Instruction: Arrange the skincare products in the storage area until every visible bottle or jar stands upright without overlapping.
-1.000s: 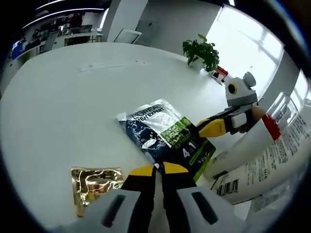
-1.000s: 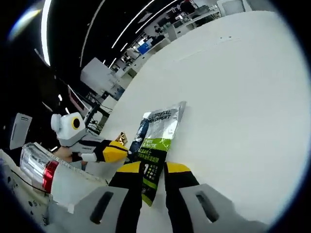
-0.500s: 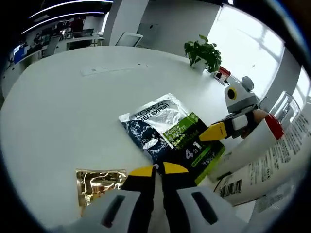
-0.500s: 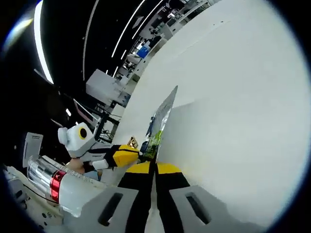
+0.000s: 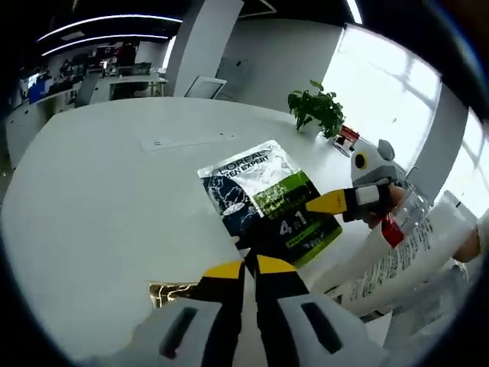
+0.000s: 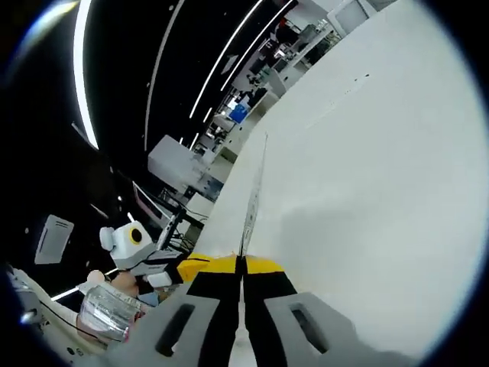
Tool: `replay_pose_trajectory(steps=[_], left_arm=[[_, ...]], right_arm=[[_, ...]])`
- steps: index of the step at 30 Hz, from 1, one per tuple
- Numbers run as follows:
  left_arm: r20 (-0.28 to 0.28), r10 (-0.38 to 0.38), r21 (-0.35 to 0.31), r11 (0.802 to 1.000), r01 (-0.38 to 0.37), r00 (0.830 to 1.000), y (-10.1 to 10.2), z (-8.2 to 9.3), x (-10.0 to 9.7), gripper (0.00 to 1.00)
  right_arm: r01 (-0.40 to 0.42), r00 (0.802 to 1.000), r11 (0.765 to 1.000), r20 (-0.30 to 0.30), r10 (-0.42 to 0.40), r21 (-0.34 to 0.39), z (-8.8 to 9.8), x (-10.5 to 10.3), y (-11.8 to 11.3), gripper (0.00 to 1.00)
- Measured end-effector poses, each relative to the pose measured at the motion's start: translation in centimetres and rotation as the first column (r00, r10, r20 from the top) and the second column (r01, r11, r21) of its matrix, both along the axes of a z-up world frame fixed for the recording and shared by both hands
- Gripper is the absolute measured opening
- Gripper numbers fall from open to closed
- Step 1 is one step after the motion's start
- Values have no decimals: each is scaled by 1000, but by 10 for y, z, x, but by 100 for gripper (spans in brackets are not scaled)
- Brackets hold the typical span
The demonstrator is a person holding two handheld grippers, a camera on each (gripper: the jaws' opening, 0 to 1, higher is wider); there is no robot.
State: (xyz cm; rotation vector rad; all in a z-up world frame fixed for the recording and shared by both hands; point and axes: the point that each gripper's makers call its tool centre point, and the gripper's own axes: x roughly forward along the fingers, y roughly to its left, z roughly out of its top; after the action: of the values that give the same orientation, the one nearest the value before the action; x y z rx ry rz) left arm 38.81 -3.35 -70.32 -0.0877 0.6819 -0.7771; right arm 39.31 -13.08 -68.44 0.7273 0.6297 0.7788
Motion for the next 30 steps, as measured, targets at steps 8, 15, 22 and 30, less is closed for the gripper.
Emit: replay_pose_trajectory(steps=[8,15,22,30], left_arm=[[71,22,-26,999,-20,997,18,35,5,0],[124,40,-54,998,-34,991,30,62,0,0],[192,66,-71,996,-53,979,43,91,-3,2],[255,80,-137,990,-46,964,53,131,-10,8]], right_arm=[[27,994,999,103,-30,26,45,19,0,1],[14,984,999,177,-22,42,80,20,11,1],[-4,973,999,233,-7,45,104,12,20,1],[-46,953,997,301,23,69,137,-6,33,1]])
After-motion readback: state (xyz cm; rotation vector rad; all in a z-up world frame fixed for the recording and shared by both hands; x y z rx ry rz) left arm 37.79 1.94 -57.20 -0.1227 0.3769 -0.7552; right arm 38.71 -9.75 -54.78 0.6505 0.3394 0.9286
